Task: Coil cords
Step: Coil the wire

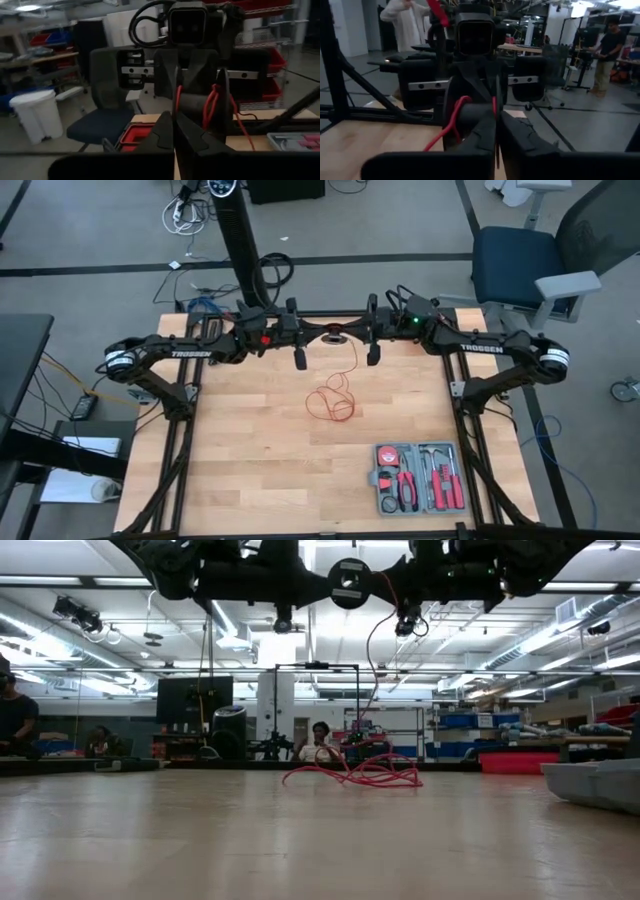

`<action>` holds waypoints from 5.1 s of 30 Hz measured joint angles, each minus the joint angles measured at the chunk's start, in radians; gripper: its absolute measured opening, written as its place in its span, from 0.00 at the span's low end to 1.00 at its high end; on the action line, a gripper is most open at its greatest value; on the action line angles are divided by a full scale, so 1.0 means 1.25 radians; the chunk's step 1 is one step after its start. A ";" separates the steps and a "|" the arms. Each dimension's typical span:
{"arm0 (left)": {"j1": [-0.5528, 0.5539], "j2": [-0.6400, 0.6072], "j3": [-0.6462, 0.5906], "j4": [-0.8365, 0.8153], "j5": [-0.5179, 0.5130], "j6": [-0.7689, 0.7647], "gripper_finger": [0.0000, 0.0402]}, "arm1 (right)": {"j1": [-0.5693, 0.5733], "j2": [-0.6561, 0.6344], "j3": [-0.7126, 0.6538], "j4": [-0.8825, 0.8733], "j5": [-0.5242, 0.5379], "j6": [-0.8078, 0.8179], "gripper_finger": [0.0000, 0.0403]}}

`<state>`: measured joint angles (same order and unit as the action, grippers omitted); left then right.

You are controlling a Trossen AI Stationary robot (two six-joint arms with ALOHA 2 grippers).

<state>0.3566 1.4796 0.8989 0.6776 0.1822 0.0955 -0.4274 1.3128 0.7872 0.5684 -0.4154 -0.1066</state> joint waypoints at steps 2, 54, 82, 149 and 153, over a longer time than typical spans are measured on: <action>0.000 0.000 -0.001 -0.012 -0.007 -0.014 0.04 | -0.001 0.006 0.000 0.000 -0.004 0.024 0.02; -0.176 0.134 -0.027 -0.031 -0.200 -0.228 0.41 | 0.023 -0.110 -0.002 -0.176 0.086 0.059 0.00; -0.157 0.174 -0.027 -0.013 0.039 -0.183 0.41 | 0.038 -0.111 -0.002 -0.189 0.109 -0.029 0.00; -0.177 -0.062 -0.027 -0.427 -0.297 -0.098 0.00 | 0.148 -0.116 -0.036 -0.249 0.251 -0.107 0.00; -0.177 -0.077 -0.027 -0.411 -0.298 -0.094 0.00 | 0.146 -0.119 -0.036 -0.284 0.250 -0.113 0.00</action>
<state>0.1357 1.3834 0.8654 0.1643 -0.1902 -0.0226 -0.2451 1.1637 0.7419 0.2132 -0.1027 -0.2477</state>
